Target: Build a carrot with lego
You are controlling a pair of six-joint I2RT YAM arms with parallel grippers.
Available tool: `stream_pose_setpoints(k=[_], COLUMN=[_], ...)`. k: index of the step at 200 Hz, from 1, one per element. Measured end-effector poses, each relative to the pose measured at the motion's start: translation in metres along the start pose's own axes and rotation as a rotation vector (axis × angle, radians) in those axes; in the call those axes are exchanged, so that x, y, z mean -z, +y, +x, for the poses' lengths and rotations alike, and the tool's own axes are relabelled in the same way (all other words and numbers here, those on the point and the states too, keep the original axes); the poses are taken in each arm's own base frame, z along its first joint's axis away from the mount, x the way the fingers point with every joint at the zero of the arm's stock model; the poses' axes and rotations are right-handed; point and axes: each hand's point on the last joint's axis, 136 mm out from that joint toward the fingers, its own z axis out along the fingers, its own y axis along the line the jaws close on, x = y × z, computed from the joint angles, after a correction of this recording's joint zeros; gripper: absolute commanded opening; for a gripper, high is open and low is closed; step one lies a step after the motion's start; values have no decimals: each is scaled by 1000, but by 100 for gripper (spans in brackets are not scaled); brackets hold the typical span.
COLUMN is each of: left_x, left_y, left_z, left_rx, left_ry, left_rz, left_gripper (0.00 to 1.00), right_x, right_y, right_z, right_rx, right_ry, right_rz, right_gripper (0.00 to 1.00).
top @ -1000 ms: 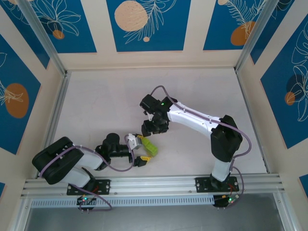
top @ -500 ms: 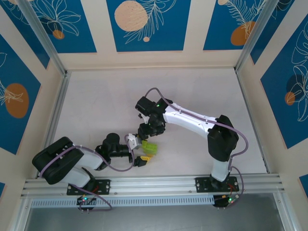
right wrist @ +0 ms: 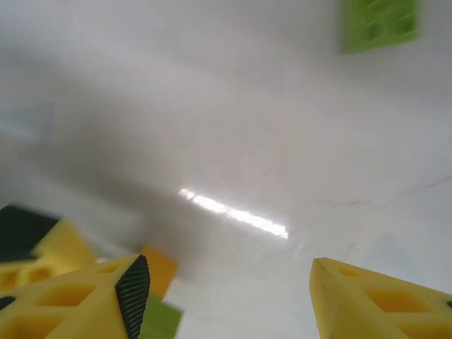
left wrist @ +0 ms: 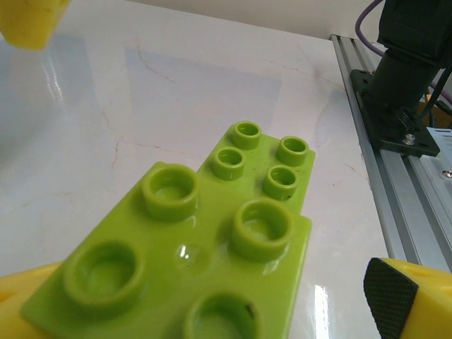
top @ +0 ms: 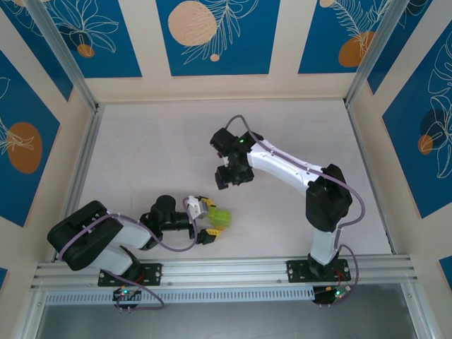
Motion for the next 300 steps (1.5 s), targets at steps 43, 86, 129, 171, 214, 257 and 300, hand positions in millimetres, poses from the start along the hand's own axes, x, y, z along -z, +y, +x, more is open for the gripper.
stream_pose_setpoints(k=[43,86,129,171,214,257,300], left_x=[0,-1,-2,-3,-3,-3,-3], left_y=[2,3,4,5,5,6,7], left_z=[0,-2,-3,1,2,3,4], left_rx=[-2,-6,-8,4,5,7,8], left_ry=[2,-1,-3,14,17,20,23], left_rz=[-9,-15,-16,-18,-18,-25,-25], left_gripper=[99,99,99,99,99,99,99], right_x=[-40,-72,-76,-82,-98,-101,-99], right_y=[-44,-59,-60,-60,-63,-64,-64], right_z=[-39,-60,-77,-82,-78,-78,-81], right_rx=[0,60,99,116,124,125,122], right_ry=[2,23,1,4,43,51,42], right_rz=[61,64,46,39,39,38,36], right_gripper=[63,63,64,63,60,53,44])
